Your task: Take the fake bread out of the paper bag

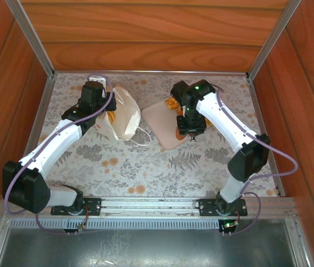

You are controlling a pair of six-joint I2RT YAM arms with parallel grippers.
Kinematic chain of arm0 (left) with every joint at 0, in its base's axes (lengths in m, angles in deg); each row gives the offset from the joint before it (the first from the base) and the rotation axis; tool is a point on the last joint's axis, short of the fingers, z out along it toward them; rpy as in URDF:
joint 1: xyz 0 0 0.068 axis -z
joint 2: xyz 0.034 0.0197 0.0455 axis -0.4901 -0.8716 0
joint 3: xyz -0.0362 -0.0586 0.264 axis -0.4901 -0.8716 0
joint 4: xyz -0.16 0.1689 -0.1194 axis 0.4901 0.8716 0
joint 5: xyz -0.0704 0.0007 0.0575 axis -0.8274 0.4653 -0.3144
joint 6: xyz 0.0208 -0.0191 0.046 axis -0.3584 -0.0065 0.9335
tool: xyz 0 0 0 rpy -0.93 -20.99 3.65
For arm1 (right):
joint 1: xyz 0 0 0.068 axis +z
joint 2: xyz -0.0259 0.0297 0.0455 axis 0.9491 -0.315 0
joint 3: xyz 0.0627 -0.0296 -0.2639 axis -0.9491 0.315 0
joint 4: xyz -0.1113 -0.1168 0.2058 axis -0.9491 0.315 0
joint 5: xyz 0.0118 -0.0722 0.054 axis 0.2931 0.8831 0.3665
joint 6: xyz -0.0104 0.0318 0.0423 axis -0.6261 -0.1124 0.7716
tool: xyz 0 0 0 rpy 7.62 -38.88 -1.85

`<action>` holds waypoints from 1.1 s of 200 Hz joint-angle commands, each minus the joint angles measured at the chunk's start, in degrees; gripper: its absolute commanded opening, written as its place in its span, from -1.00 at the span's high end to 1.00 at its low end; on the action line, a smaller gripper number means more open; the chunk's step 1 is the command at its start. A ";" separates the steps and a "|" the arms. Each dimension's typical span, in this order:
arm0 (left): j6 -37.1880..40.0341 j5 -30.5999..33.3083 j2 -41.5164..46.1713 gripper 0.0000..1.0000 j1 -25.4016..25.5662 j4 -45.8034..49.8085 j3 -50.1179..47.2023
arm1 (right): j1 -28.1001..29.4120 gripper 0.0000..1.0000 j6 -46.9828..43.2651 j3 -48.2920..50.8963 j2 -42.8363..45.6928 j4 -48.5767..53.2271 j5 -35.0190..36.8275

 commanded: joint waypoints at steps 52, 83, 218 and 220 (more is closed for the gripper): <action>0.77 -0.08 -0.15 1.00 -0.22 -0.91 1.59 | -1.15 0.02 -2.79 -4.88 -5.06 -2.50 -3.41; 0.59 0.13 0.16 1.00 -0.21 -0.90 1.15 | -1.67 0.10 -3.36 -4.99 -4.99 -5.72 -4.47; -0.29 0.14 0.38 1.00 -0.21 -1.41 -0.04 | -8.54 0.14 -5.62 -5.80 -10.95 -13.71 -2.15; -0.29 0.18 0.38 1.00 -0.22 -1.37 -0.07 | -8.54 0.15 -5.66 -5.72 -10.95 -13.81 -2.45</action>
